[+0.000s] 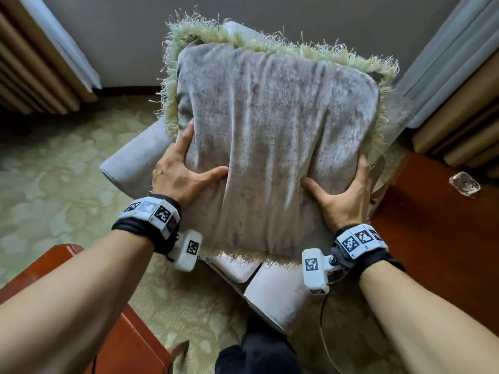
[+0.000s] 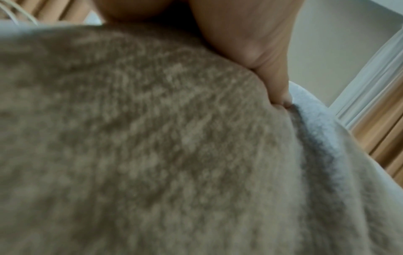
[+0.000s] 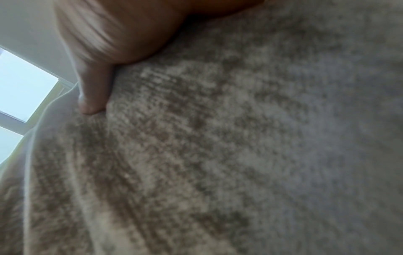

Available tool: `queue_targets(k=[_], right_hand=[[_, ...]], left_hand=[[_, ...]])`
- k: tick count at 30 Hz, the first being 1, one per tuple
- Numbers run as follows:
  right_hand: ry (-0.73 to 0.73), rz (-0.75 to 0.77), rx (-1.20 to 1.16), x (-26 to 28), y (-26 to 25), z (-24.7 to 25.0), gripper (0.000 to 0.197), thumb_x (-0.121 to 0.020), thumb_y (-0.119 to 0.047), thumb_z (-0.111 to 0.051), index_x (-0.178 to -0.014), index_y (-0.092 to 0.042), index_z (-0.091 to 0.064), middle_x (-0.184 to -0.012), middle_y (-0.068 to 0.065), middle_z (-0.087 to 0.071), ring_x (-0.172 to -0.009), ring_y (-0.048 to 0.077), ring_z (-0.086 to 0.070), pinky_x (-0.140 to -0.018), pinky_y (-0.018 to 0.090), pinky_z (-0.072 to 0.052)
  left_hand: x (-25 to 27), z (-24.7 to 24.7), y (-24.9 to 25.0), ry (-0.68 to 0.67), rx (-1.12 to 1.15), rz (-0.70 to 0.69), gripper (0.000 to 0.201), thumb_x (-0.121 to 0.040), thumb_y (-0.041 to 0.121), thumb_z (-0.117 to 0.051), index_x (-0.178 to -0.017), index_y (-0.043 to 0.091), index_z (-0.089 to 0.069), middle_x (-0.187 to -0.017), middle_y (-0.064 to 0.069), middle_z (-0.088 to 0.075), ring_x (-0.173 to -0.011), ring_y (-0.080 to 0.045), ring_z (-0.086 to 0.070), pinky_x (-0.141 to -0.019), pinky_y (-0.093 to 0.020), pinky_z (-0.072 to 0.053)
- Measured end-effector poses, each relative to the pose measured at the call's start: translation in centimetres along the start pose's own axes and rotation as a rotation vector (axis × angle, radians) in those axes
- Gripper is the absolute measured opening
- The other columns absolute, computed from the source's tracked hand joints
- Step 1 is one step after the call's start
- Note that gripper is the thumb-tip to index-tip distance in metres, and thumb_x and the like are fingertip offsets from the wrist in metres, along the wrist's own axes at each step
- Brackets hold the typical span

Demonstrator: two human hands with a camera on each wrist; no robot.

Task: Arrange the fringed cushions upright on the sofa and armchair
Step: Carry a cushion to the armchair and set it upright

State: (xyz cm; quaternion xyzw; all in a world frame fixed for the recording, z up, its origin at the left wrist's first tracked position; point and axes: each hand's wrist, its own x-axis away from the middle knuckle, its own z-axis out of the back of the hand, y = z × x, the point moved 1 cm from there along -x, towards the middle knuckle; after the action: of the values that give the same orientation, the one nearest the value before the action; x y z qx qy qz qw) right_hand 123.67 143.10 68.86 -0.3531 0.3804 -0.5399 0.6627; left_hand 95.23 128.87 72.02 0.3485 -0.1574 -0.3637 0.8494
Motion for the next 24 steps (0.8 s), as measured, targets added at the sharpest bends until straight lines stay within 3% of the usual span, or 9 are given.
queue_targets(k=[2,4,8,10,13,15,20,22,24], right_hand=[[0.011,-0.007,-0.027,-1.2,0.0,-1.9,0.119,-0.064,-0.040,-0.096,-0.159,-0.016,-0.027,-0.142,-0.001,-0.036,-0.117,-0.012,-0.027,-0.105,-0.004,-0.016],[0.029,-0.021,-0.059,-2.5,0.5,-3.9,0.125,-0.060,-0.051,-0.095,-0.159,-0.021,-0.026,-0.150,0.002,-0.042,-0.133,0.003,-0.039,-0.114,0.008,-0.024],[0.095,-0.075,-0.056,-6.2,1.7,-8.5,0.126,-0.055,-0.063,-0.090,-0.158,-0.029,-0.026,-0.148,0.006,-0.045,-0.126,0.005,-0.041,-0.104,0.001,-0.023],[0.104,-0.110,-0.046,-8.1,2.0,-11.2,0.125,-0.058,-0.055,-0.095,-0.158,-0.027,-0.026,-0.148,0.010,-0.045,-0.127,0.005,-0.043,-0.102,0.001,-0.023],[0.110,-0.124,-0.045,-10.3,3.0,-14.5,0.117,-0.065,-0.029,-0.097,-0.158,-0.012,-0.027,-0.151,0.015,-0.044,-0.116,-0.015,-0.031,-0.095,-0.011,-0.014],[0.130,-0.135,-0.031,-11.5,4.2,-16.3,0.117,-0.065,-0.028,-0.097,-0.157,-0.008,-0.027,-0.151,0.017,-0.044,-0.114,-0.017,-0.028,-0.095,-0.011,-0.013],[0.197,-0.236,0.044,-12.4,7.4,-20.0,0.125,-0.059,-0.046,-0.096,-0.159,-0.021,-0.026,-0.146,0.017,-0.044,-0.132,0.017,-0.042,-0.098,-0.007,-0.016],[0.217,-0.251,0.059,-12.3,8.2,-21.6,0.129,-0.056,-0.052,-0.096,-0.159,-0.023,-0.025,-0.144,0.016,-0.044,-0.132,0.019,-0.043,-0.101,0.000,-0.018],[0.259,-0.255,0.088,-12.3,9.2,-23.3,0.130,-0.053,-0.059,-0.091,-0.159,-0.023,-0.026,-0.144,0.015,-0.044,-0.131,0.015,-0.041,-0.101,-0.002,-0.017]], left_hand=[[-2.4,0.0,-0.7,-0.022,0.015,-0.009,0.114,-0.058,0.074,-0.084,-0.154,0.059,-0.024,-0.152,0.003,-0.053,-0.139,-0.024,-0.050,-0.118,-0.040,-0.036],[-5.2,-0.4,-1.3,-0.048,0.022,-0.018,0.117,-0.050,0.083,-0.075,-0.153,0.060,-0.024,-0.151,0.005,-0.054,-0.139,-0.022,-0.051,-0.119,-0.039,-0.037],[-11.7,-1.4,-2.4,-0.075,0.025,-0.039,0.117,-0.051,0.082,-0.076,-0.153,0.061,-0.023,-0.155,0.009,-0.051,-0.141,-0.018,-0.048,-0.120,-0.038,-0.035],[-15.5,-2.2,-3.1,-0.089,0.023,-0.061,0.115,-0.056,0.074,-0.084,-0.153,0.059,-0.025,-0.156,0.010,-0.049,-0.142,-0.016,-0.047,-0.121,-0.036,-0.034],[-20.4,-4.1,-4.6,-0.111,0.015,-0.093,0.110,-0.064,0.059,-0.090,-0.155,0.055,-0.029,-0.155,0.008,-0.050,-0.142,-0.015,-0.047,-0.116,-0.025,-0.030],[-23.2,-5.6,-5.6,-0.131,0.012,-0.105,0.110,-0.064,0.058,-0.091,-0.155,0.053,-0.029,-0.157,0.008,-0.048,-0.143,-0.016,-0.045,-0.113,-0.022,-0.026],[-27.9,-9.3,-8.9,-0.223,0.010,-0.101,0.114,-0.061,0.062,-0.090,-0.155,0.056,-0.026,-0.156,0.010,-0.048,-0.143,-0.016,-0.045,-0.116,-0.026,-0.030],[-29.4,-10.6,-10.4,-0.250,0.021,-0.109,0.115,-0.058,0.062,-0.090,-0.154,0.057,-0.027,-0.155,0.013,-0.048,-0.143,-0.014,-0.045,-0.114,-0.022,-0.029],[-31.2,-11.8,-12.1,-0.281,0.038,-0.117,0.117,-0.055,0.065,-0.088,-0.155,0.055,-0.027,-0.157,0.013,-0.046,-0.144,-0.012,-0.043,-0.113,-0.019,-0.026]])
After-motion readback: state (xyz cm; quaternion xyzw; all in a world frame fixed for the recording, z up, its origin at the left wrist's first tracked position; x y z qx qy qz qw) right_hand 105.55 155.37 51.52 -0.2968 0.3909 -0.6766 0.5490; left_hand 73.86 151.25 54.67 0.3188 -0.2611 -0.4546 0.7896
